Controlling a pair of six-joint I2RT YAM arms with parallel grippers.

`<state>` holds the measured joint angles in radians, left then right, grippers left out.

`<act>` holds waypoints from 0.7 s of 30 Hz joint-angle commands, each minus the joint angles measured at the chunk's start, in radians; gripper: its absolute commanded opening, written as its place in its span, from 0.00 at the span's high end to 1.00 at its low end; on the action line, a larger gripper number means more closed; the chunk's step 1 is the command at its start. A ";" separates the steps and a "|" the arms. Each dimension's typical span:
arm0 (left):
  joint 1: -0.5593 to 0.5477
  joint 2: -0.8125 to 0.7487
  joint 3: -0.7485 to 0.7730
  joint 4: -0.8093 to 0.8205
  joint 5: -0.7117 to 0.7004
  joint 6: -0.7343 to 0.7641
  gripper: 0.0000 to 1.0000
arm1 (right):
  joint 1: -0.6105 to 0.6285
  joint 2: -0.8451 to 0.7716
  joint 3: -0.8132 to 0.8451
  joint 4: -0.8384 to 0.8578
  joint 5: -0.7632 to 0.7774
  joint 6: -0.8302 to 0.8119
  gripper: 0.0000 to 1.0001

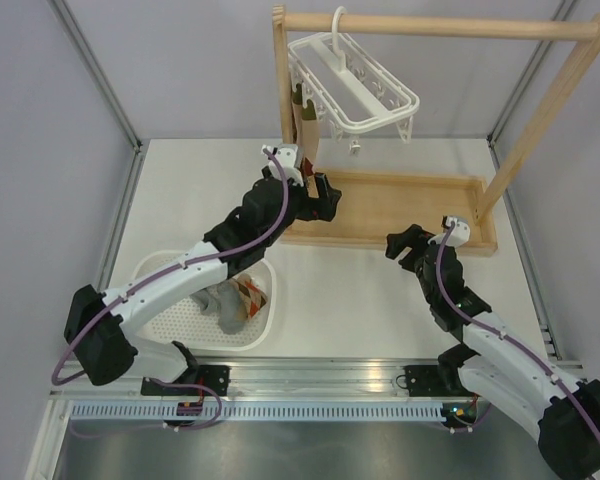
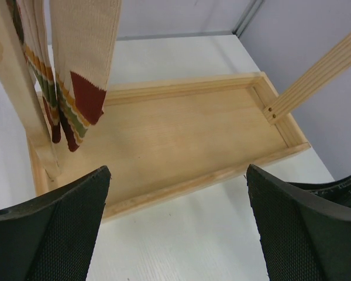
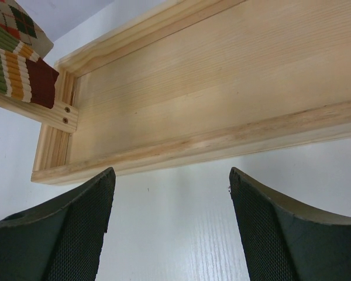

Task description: Remove the socks clipped to the hanger

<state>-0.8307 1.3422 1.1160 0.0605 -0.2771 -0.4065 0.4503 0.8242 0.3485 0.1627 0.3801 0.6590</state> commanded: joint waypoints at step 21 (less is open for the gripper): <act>0.056 0.264 0.179 0.156 -0.134 0.225 0.00 | -0.036 -0.073 0.000 0.006 -0.081 -0.013 0.17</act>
<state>-0.7925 1.5856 1.2396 0.1604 -0.4221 -0.2291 0.4210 0.7555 0.3485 0.1566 0.3099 0.6575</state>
